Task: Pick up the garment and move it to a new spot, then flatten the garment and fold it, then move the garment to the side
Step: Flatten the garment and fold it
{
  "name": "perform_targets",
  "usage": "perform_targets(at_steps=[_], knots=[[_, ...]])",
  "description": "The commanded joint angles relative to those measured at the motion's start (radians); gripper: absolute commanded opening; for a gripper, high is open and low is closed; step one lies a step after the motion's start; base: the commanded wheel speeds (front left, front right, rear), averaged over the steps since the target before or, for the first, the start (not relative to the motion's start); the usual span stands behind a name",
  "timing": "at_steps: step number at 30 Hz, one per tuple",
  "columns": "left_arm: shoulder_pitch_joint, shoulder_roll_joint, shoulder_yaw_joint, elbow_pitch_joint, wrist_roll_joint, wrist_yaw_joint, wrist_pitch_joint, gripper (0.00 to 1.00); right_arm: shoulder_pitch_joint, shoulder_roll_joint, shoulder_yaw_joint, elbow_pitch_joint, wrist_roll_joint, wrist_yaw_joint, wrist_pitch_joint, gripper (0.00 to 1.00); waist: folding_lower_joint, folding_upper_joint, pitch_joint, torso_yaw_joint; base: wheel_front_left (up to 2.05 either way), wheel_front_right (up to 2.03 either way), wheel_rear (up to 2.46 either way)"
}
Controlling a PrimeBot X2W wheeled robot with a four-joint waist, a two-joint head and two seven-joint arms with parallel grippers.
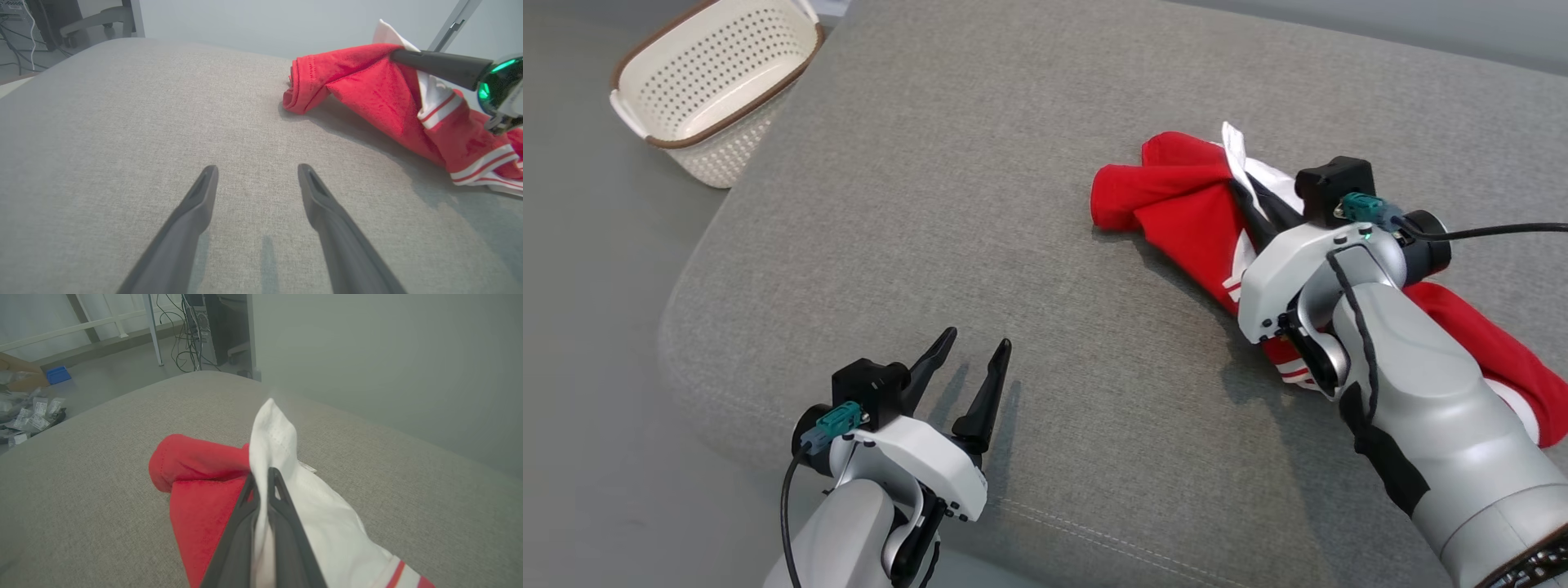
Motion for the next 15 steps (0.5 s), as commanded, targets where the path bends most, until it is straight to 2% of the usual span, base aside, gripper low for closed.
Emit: perform_targets(at_steps=[1, 6, 9, 11, 13, 15], knots=[[-0.009, 0.022, 0.035, -0.021, 0.010, -0.007, -0.006, 1.00, -0.001, 0.023, 0.035, -0.046, 0.021, 0.000, -0.006, 0.00, 0.0000, 0.0000, -0.023, -0.042, 0.00, 0.00, 0.00], [-0.008, 0.022, 0.022, -0.021, 0.015, -0.007, -0.006, 1.00, 0.090, 0.015, 0.257, -0.230, 0.210, 0.000, 0.164, 0.00, 0.0000, 0.0000, -0.034, -0.097, 0.00, 0.00, 0.00], [-0.011, 0.025, 0.014, -0.023, 0.009, -0.007, -0.006, 1.00, 0.147, -0.058, 0.392, -0.358, 0.361, 0.000, 0.309, 0.00, 0.0000, 0.0000, -0.035, -0.127, 0.00, 0.00, 0.00], [-0.018, 0.031, 0.008, -0.026, 0.007, -0.007, -0.006, 1.00, 0.164, -0.110, 0.437, -0.417, 0.432, 0.000, 0.357, 0.00, 0.0000, 0.0000, -0.033, -0.144, 0.00, 0.00, 0.00], [-0.034, 0.035, -0.006, -0.027, 0.002, -0.007, -0.006, 1.00, 0.166, -0.146, 0.470, -0.453, 0.465, 0.000, 0.370, 0.06, 0.0000, 0.0000, -0.028, -0.158, 0.00, 0.00, 0.00], [-0.059, 0.039, -0.027, -0.031, 0.000, -0.007, -0.006, 1.00, 0.166, -0.161, 0.488, -0.469, 0.488, 0.000, 0.366, 0.18, 0.0000, 0.0000, -0.025, -0.168, 0.00, 0.00, 0.00]])
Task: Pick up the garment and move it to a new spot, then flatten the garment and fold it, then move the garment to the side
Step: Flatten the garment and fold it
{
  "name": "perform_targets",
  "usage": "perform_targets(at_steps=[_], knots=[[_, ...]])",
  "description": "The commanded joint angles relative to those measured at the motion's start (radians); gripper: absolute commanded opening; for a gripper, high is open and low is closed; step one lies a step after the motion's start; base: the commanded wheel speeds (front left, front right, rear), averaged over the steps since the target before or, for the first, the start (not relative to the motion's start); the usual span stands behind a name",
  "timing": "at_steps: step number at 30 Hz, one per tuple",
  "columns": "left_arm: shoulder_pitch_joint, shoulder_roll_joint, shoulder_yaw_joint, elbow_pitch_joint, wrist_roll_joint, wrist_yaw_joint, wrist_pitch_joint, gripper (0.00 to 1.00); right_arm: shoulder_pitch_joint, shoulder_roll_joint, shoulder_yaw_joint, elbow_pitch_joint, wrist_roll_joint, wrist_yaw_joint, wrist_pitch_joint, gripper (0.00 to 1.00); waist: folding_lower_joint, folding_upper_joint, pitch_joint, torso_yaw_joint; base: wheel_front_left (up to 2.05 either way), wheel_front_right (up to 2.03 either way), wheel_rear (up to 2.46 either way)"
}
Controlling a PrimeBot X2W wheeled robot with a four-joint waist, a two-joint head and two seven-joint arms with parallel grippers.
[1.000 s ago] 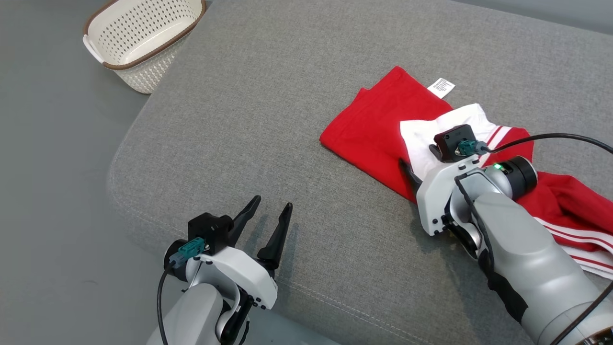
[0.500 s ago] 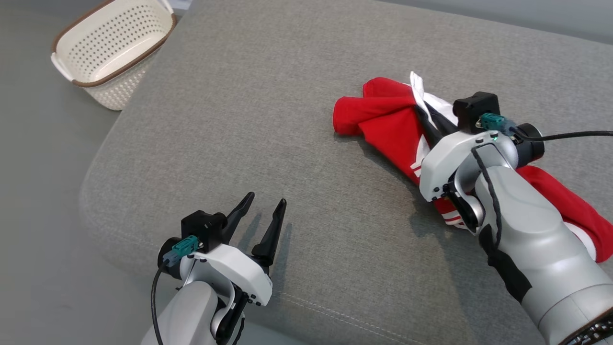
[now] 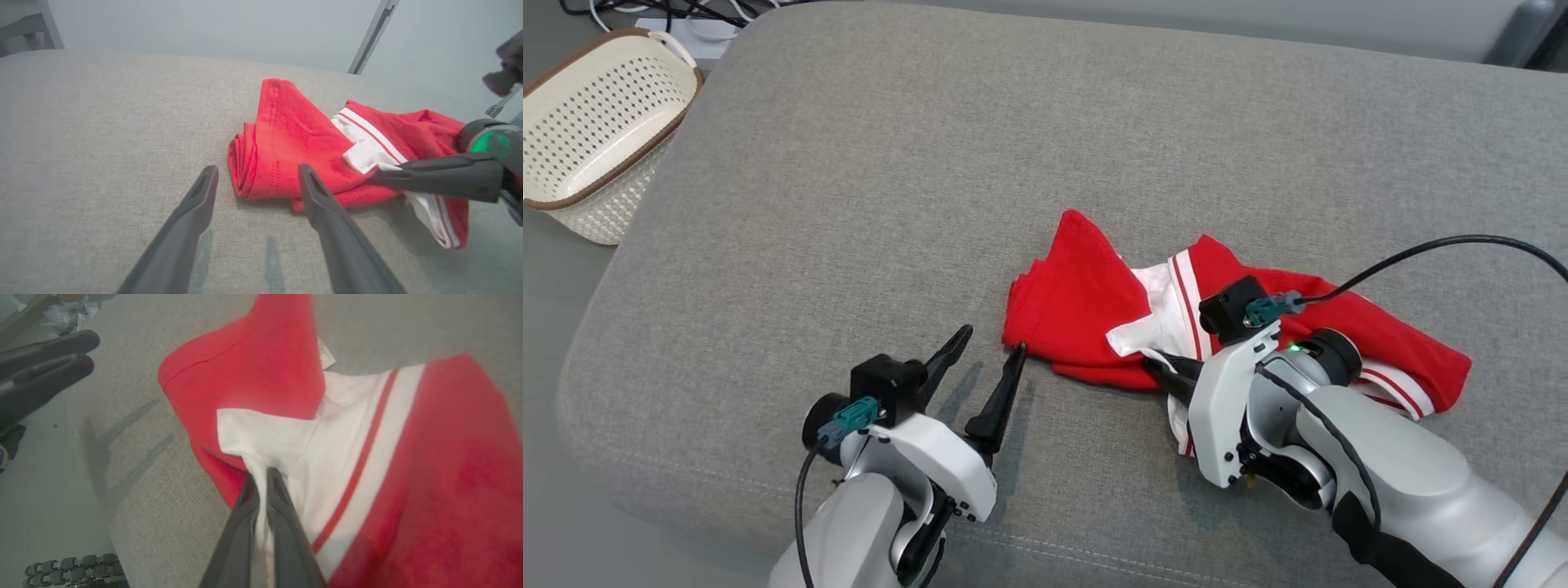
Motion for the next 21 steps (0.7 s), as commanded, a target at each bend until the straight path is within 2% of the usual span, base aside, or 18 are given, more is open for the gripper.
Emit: perform_targets(at_steps=[1, 2, 3, 4, 5, 12, 17, 18, 19, 21], knots=[[-0.065, 0.027, 0.007, -0.027, -0.001, -0.007, -0.006, 1.00, -0.002, 0.014, 0.021, -0.034, 0.014, 0.000, -0.010, 0.21, 0.0000, 0.0000, 0.008, -0.016, 0.00, 0.00, 0.00], [-0.080, 0.030, -0.007, -0.024, 0.001, -0.007, -0.006, 1.00, -0.007, 0.015, 0.028, -0.034, 0.017, 0.000, -0.015, 0.30, 0.0000, 0.0000, 0.010, -0.022, 0.00, 0.00, 0.00], [-0.095, 0.033, -0.019, -0.018, 0.003, -0.007, -0.006, 1.00, -0.012, 0.017, 0.034, -0.032, 0.019, 0.000, -0.023, 0.47, 0.0000, 0.0000, 0.013, -0.029, 0.00, 0.00, 0.00], [-0.110, 0.035, -0.028, -0.006, 0.002, -0.007, -0.006, 1.00, -0.018, 0.022, 0.036, -0.026, 0.017, 0.000, -0.036, 0.98, 0.0000, 0.0000, 0.015, -0.036, 0.00, 0.00, 0.00], [-0.124, 0.038, -0.037, 0.017, 0.002, -0.007, -0.006, 1.00, -0.024, 0.028, 0.041, -0.021, 0.015, 0.000, -0.046, 1.00, 0.0000, 0.0000, 0.017, -0.044, 0.00, 0.00, 0.00], [-0.214, 0.024, -0.079, 0.252, -0.060, -0.007, 0.004, 1.00, -0.048, 0.074, 0.035, 0.000, 0.008, 0.000, -0.164, 1.00, 0.0000, 0.0000, 0.017, -0.116, 0.00, 0.00, 0.00], [-0.237, 0.016, -0.083, 0.335, -0.116, -0.007, 0.003, 1.00, -0.055, 0.079, 0.034, 0.001, -0.005, 0.000, -0.220, 1.00, 0.0000, 0.0000, 0.016, -0.161, 0.00, 0.00, 0.00], [-0.240, 0.014, -0.090, 0.346, -0.126, -0.007, 0.002, 0.60, -0.055, 0.081, 0.035, 0.001, -0.008, 0.000, -0.229, 1.00, 0.0000, 0.0000, 0.016, -0.171, 0.00, 0.00, 0.00], [-0.245, 0.013, -0.096, 0.350, -0.137, -0.007, 0.001, 0.00, -0.054, 0.085, 0.034, 0.002, -0.008, 0.000, -0.237, 1.00, 0.0000, 0.0000, 0.018, -0.179, 0.00, 0.00, 0.00], [-0.258, 0.018, -0.099, 0.351, -0.151, -0.007, -0.003, 0.00, -0.053, 0.089, 0.032, 0.002, -0.012, 0.000, -0.257, 1.00, 0.0000, 0.0000, 0.022, -0.184, 0.00, 0.00, 0.00]])
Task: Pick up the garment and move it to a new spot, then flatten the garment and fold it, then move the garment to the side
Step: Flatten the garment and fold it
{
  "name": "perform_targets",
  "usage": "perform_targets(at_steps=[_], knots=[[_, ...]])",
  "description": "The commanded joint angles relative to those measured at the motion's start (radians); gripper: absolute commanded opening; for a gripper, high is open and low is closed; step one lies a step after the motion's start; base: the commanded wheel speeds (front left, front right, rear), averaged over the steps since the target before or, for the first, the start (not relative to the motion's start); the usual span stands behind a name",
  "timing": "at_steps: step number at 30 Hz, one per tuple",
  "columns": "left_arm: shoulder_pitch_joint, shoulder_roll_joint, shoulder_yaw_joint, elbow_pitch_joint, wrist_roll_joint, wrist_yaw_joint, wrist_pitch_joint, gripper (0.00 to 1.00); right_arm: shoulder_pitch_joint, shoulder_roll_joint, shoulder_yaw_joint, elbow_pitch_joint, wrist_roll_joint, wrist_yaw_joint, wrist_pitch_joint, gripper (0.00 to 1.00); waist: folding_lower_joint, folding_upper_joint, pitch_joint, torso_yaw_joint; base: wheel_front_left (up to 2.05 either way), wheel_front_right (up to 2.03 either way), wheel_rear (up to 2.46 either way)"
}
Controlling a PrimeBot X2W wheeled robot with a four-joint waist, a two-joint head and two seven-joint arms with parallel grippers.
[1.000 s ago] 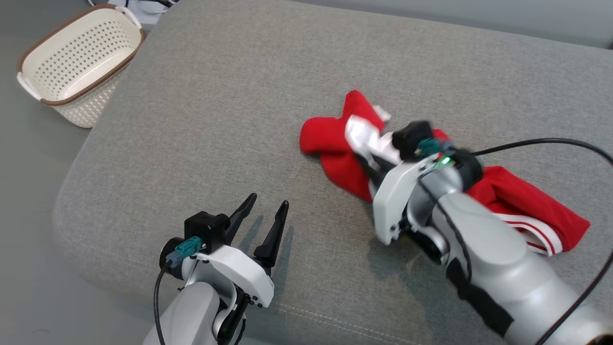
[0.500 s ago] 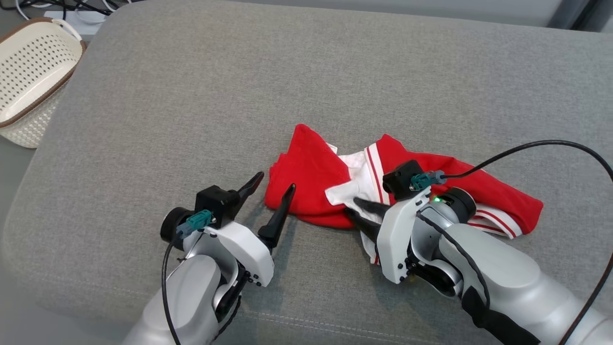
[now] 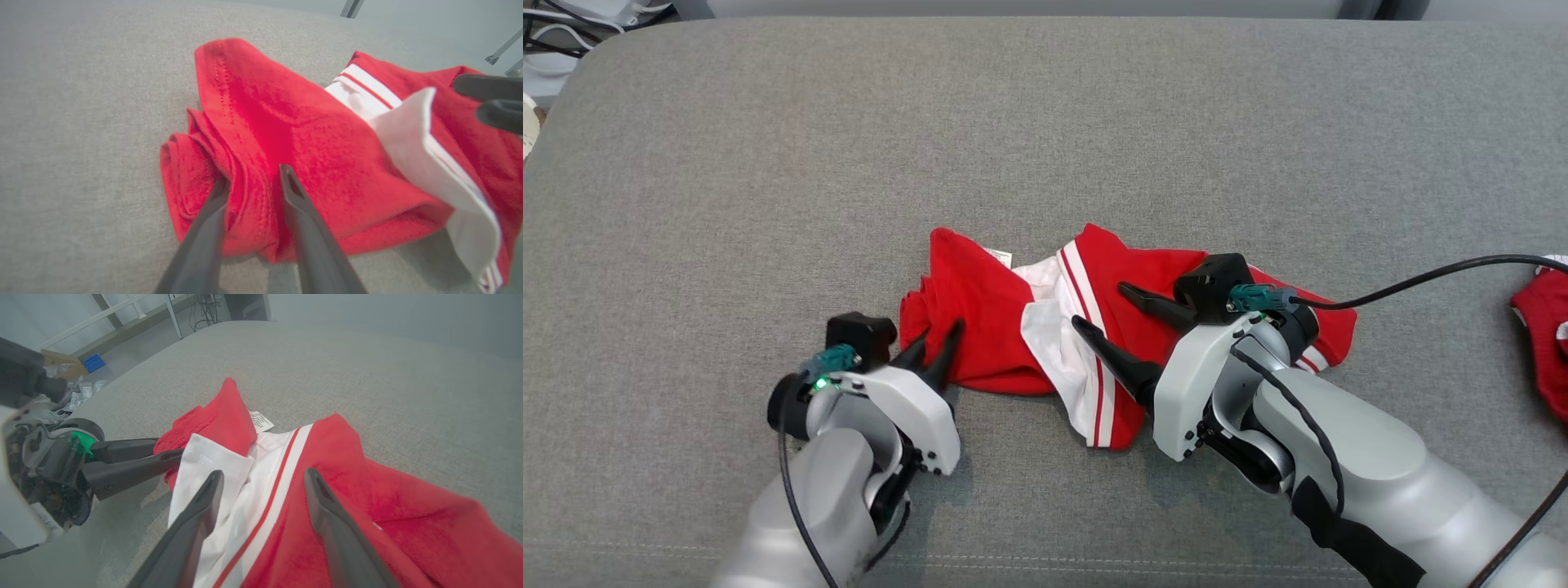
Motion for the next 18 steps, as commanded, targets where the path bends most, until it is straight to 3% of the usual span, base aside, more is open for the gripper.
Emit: perform_targets(at_steps=[1, 7, 14, 15, 16, 17, 18], knots=[[-0.053, 0.038, 0.038, -0.014, -0.006, -0.007, -0.012, 0.00, 0.003, 0.018, -0.008, -0.013, -0.013, 0.000, -0.019, 1.00, 0.0000, -0.0001, 0.004, -0.003, 0.00, 0.00, 0.00], [-0.034, 0.105, 0.187, -0.125, 0.043, 0.046, -0.014, 0.00, 0.004, 0.033, -0.032, 0.022, -0.030, 0.000, -0.056, 1.00, 0.0000, -0.0001, 0.012, 0.041, 0.00, 0.00, 0.00], [0.026, 0.082, 0.240, -0.128, 0.103, 0.027, -0.014, 0.00, 0.002, 0.074, -0.018, 0.027, -0.042, 0.000, -0.083, 1.00, 0.0000, -0.0001, 0.007, 0.091, 0.00, 0.00, 0.00], [0.030, 0.074, 0.246, -0.126, 0.108, 0.025, -0.014, 0.12, -0.001, 0.081, -0.010, 0.028, -0.043, 0.000, -0.078, 1.00, 0.0000, -0.0001, 0.007, 0.095, 0.00, 0.00, 0.00], [0.033, 0.068, 0.250, -0.126, 0.116, 0.023, -0.014, 0.89, -0.004, 0.088, 0.001, 0.031, -0.044, 0.000, -0.070, 1.00, 0.0000, -0.0001, 0.007, 0.100, 0.00, 0.00, 0.00], [0.036, 0.061, 0.253, -0.128, 0.124, 0.021, -0.014, 1.00, -0.008, 0.093, 0.012, 0.035, -0.046, 0.000, -0.061, 1.00, 0.0000, -0.0001, 0.008, 0.106, 0.00, 0.00, 0.00], [0.039, 0.054, 0.256, -0.130, 0.133, 0.018, -0.014, 1.00, -0.012, 0.099, 0.023, 0.041, -0.046, 0.000, -0.051, 1.00, 0.0000, -0.0001, 0.009, 0.113, 0.00, 0.00, 0.00]])
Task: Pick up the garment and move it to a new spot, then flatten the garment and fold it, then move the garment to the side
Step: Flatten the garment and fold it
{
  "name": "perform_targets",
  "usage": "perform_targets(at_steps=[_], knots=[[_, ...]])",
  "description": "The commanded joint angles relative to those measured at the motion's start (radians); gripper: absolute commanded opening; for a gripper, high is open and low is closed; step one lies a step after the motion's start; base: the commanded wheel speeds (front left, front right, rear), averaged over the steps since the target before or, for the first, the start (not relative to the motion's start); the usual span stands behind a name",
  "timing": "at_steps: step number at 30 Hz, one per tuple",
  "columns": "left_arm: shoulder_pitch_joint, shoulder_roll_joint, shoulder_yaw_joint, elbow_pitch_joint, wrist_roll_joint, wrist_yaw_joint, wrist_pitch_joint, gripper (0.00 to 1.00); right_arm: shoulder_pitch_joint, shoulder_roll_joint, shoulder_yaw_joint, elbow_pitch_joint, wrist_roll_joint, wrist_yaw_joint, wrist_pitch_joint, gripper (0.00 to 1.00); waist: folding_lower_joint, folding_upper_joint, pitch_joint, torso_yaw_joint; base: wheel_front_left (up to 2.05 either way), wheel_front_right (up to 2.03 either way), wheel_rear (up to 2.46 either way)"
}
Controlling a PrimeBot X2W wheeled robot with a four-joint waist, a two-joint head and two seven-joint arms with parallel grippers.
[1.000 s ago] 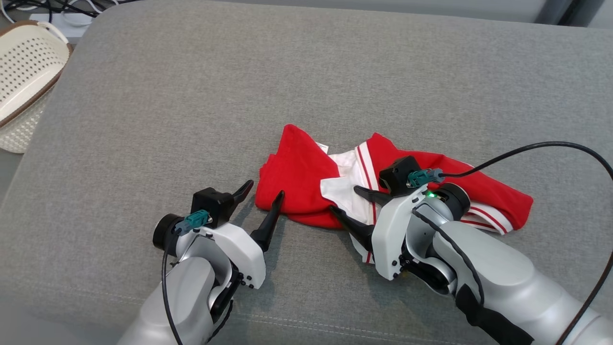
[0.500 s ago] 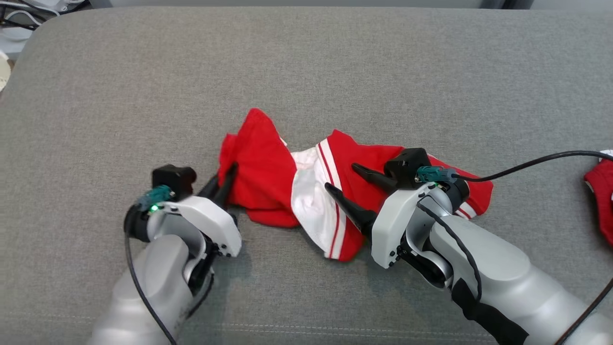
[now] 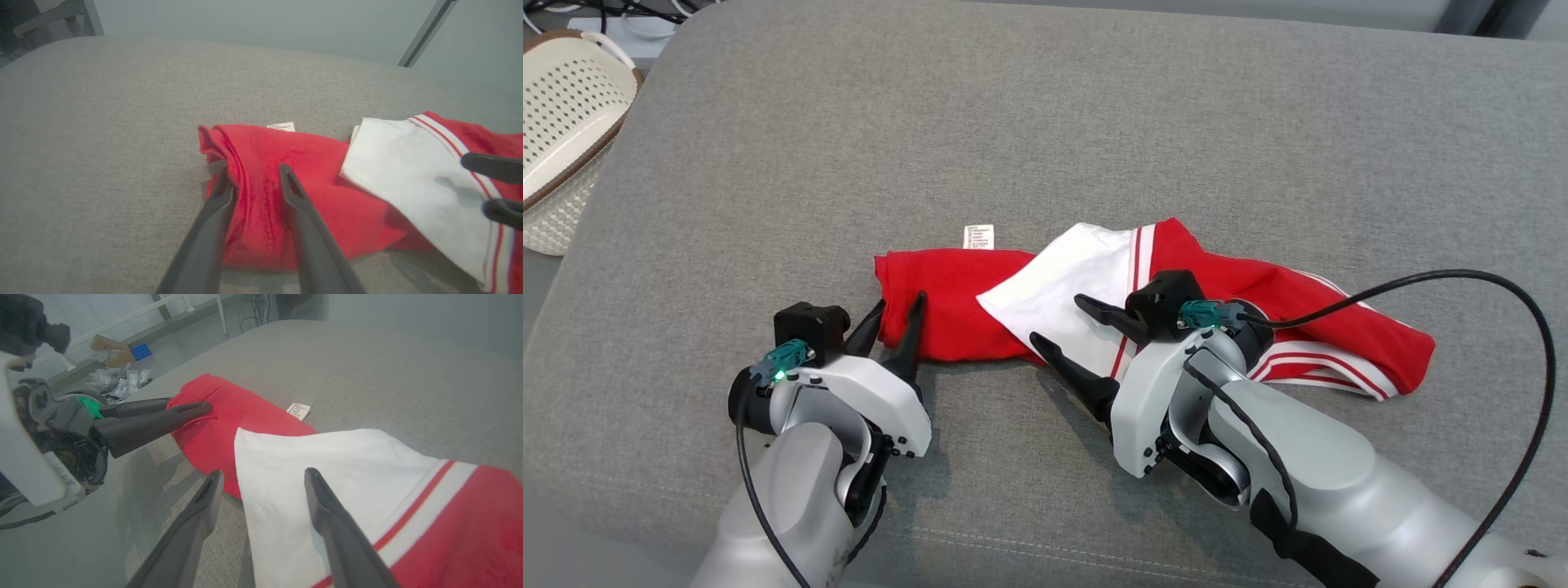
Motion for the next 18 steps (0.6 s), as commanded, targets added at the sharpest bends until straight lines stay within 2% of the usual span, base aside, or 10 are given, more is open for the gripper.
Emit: perform_targets(at_steps=[1, 8, 14, 15, 16, 17, 18], knots=[[-0.003, 0.022, 0.035, -0.022, 0.014, -0.007, -0.010, 1.00, -0.008, 0.023, 0.006, -0.002, -0.006, 0.000, 0.011, 1.00, 0.0000, 0.0000, 0.003, 0.013, 0.00, 0.00, 0.00], [0.024, -0.010, 0.053, -0.028, 0.048, -0.023, -0.010, 1.00, -0.054, 0.040, 0.095, 0.125, -0.058, 0.000, 0.086, 1.00, 0.0000, 0.0000, 0.009, 0.085, 0.00, 0.00, 0.00], [0.035, -0.020, 0.072, -0.030, 0.057, -0.028, -0.010, 1.00, -0.052, 0.043, 0.131, 0.183, -0.079, 0.000, 0.105, 1.00, 0.0000, 0.0000, 0.006, 0.112, 0.00, 0.00, 0.00], [0.037, -0.022, 0.076, -0.033, 0.059, -0.028, -0.010, 1.00, -0.052, 0.044, 0.132, 0.187, -0.078, 0.000, 0.104, 0.98, 0.0000, 0.0000, 0.005, 0.112, 0.00, 0.00, 0.00], [0.039, -0.022, 0.079, -0.036, 0.061, -0.029, -0.010, 1.00, -0.053, 0.044, 0.132, 0.192, -0.077, 0.000, 0.101, 0.86, 0.0000, 0.0000, 0.005, 0.111, 0.00, 0.00, 0.00], [0.039, -0.022, 0.079, -0.036, 0.061, -0.029, -0.010, 1.00, -0.053, 0.044, 0.132, 0.192, -0.077, 0.000, 0.101, 0.86, 0.0000, 0.0000, 0.005, 0.111, 0.00, 0.00, 0.00], [0.041, -0.023, 0.082, -0.037, 0.064, -0.029, -0.010, 1.00, -0.055, 0.044, 0.130, 0.197, -0.076, 0.000, 0.097, 0.75, 0.0000, 0.0000, 0.004, 0.110, 0.00, 0.00, 0.00]])
